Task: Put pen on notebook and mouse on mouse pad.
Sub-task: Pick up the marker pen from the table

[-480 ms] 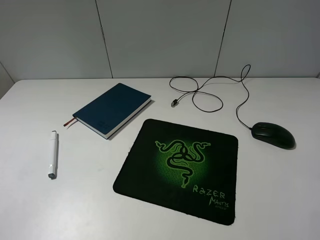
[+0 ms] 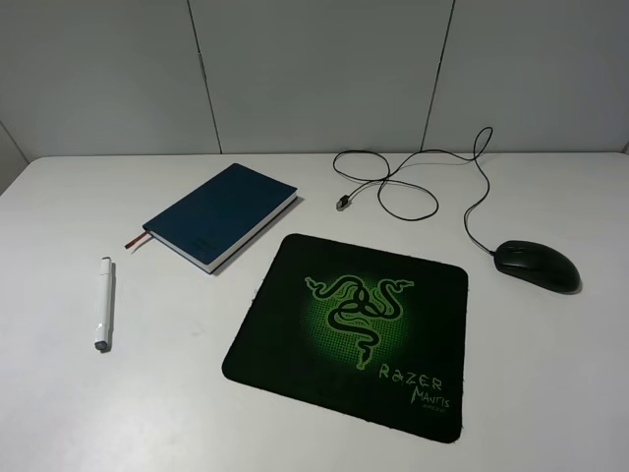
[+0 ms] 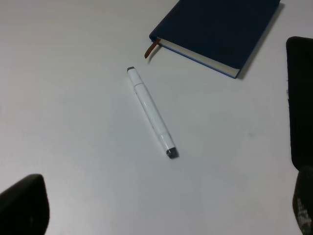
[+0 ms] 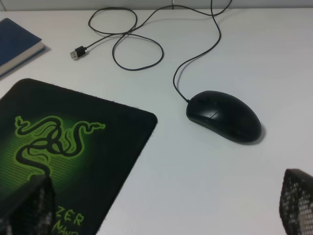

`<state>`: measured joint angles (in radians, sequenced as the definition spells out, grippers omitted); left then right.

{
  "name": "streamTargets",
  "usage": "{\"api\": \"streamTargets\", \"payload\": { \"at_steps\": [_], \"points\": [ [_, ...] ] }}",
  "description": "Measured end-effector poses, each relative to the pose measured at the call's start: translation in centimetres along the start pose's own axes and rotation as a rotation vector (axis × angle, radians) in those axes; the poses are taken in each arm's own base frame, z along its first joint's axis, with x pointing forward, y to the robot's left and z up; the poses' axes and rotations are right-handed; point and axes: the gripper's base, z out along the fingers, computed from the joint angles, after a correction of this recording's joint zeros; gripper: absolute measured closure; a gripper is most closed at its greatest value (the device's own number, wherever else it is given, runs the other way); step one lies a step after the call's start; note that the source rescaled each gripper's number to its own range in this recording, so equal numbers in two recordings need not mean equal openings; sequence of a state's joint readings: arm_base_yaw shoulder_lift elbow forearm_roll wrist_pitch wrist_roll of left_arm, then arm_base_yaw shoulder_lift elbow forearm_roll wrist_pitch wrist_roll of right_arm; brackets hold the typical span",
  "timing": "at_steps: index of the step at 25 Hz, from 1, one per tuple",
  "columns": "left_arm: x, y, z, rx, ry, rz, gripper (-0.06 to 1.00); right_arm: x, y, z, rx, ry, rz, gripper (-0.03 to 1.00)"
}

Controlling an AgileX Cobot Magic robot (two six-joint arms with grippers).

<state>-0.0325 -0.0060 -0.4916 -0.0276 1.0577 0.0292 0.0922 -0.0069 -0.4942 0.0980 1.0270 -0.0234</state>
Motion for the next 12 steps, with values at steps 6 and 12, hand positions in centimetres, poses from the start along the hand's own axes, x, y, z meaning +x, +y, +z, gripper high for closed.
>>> {"api": "streamTargets", "payload": {
  "at_steps": [6,12],
  "points": [
    [0.00,0.00,0.00,0.000,0.000,-0.001,-0.05,0.00,0.00,0.00,0.000,0.000,0.000,-0.03],
    [0.00,0.00,0.00,0.000,0.000,-0.001,-0.05,0.00,0.00,0.00,0.000,0.000,0.000,-0.03]
  ]
}}
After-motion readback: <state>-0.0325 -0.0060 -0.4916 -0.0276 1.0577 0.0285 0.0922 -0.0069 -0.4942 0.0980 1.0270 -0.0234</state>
